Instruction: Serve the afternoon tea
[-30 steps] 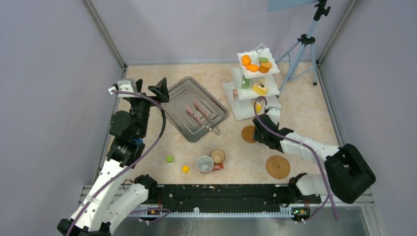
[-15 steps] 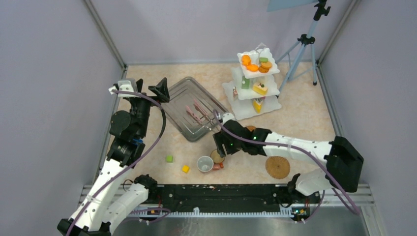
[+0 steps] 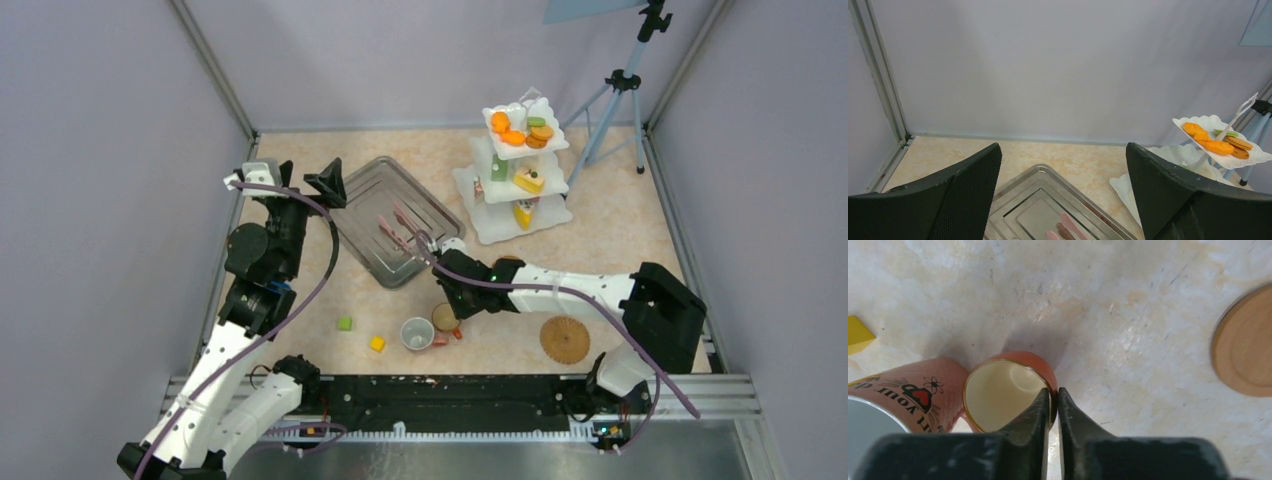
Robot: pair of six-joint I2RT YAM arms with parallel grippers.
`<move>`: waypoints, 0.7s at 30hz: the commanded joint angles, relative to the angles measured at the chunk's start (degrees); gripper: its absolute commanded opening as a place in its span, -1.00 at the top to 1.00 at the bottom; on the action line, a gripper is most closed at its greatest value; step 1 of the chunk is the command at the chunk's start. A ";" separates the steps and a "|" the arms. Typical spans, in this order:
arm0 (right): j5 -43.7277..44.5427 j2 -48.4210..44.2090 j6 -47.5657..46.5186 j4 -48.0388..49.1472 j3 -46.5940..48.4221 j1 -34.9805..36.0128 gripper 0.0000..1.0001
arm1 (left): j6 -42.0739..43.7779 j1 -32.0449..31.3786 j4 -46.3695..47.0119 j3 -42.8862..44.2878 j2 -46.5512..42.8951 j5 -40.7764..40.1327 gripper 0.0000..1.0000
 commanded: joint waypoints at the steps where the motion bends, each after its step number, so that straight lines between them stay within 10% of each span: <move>1: 6.00 -2.36 -1.52 -2.32 4.63 0.09 1.00 | -0.40 0.00 1.12 1.38 -0.46 -0.04 -0.97; 12: -3.59 -19.95 -13.27 -6.65 -0.31 -24.94 1.00 | -0.58 -0.04 1.15 1.41 -0.71 0.23 -0.98; 21: -7.30 -13.69 -17.92 -2.89 -0.34 -33.35 1.00 | -0.49 -0.03 1.14 1.35 -0.35 0.31 -0.97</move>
